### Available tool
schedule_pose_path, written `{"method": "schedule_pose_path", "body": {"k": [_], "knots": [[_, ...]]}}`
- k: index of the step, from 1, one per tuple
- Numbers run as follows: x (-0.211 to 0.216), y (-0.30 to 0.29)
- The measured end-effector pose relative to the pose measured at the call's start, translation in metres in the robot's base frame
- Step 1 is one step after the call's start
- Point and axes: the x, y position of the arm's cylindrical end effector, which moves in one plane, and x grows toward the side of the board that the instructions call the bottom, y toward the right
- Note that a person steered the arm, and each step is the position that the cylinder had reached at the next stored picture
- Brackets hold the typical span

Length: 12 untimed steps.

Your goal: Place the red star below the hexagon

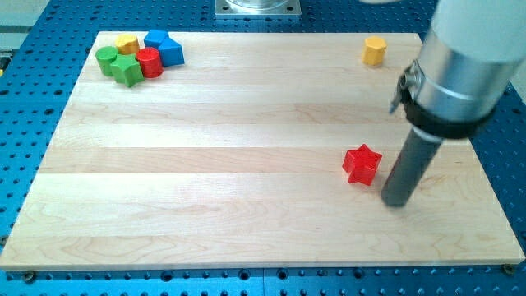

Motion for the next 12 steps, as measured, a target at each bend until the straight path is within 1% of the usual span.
{"method": "schedule_pose_path", "body": {"k": [1, 2, 3, 4, 6, 7, 8, 9, 10, 11, 12], "knots": [[-0.034, -0.039], [-0.102, -0.008], [-0.12, 0.005], [-0.096, 0.02], [-0.214, 0.042], [-0.191, 0.072], [-0.226, 0.084], [-0.272, 0.073], [-0.268, 0.071], [-0.21, 0.067], [-0.2, 0.038]]}}
